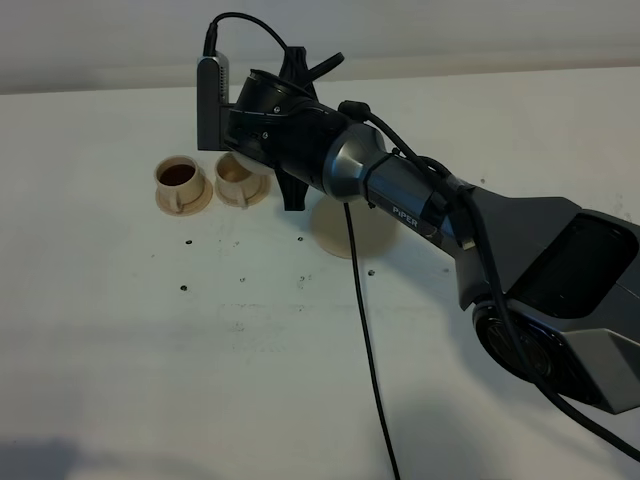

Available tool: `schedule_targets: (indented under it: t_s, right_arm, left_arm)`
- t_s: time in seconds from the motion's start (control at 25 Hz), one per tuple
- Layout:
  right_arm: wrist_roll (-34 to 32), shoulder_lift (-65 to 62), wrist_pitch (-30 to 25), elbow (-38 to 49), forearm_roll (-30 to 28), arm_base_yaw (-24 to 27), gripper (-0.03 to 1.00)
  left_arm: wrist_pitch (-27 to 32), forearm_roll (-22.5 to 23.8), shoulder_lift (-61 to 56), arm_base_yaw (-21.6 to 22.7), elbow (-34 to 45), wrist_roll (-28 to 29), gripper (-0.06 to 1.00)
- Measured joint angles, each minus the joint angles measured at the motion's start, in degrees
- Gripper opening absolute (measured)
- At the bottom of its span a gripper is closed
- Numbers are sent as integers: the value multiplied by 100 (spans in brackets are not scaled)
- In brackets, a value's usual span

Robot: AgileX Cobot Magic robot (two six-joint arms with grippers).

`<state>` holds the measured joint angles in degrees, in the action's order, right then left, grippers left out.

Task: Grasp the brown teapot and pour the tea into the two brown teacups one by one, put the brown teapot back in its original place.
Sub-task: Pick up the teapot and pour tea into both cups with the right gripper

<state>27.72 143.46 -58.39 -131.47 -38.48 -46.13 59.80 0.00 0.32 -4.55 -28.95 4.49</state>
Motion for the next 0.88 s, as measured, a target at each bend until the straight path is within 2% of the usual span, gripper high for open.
schedule_targets:
  t_s: [0.2,0.44,0.72,0.88]
  right_arm:
    - [0,0,0,0,-59,6,12]
    - [64,2,-20,0,-414,11,12]
    - [401,64,-9,0,-882,11,12]
    - [694,217,-41,0,-896,11,12]
  left_arm:
    - [0,0,0,0,0,0,59]
    - [0,0,0,0,0,0,59]
    - [0,0,0,0,0,0,59]
    - [0,0,0,0,0,0,59]
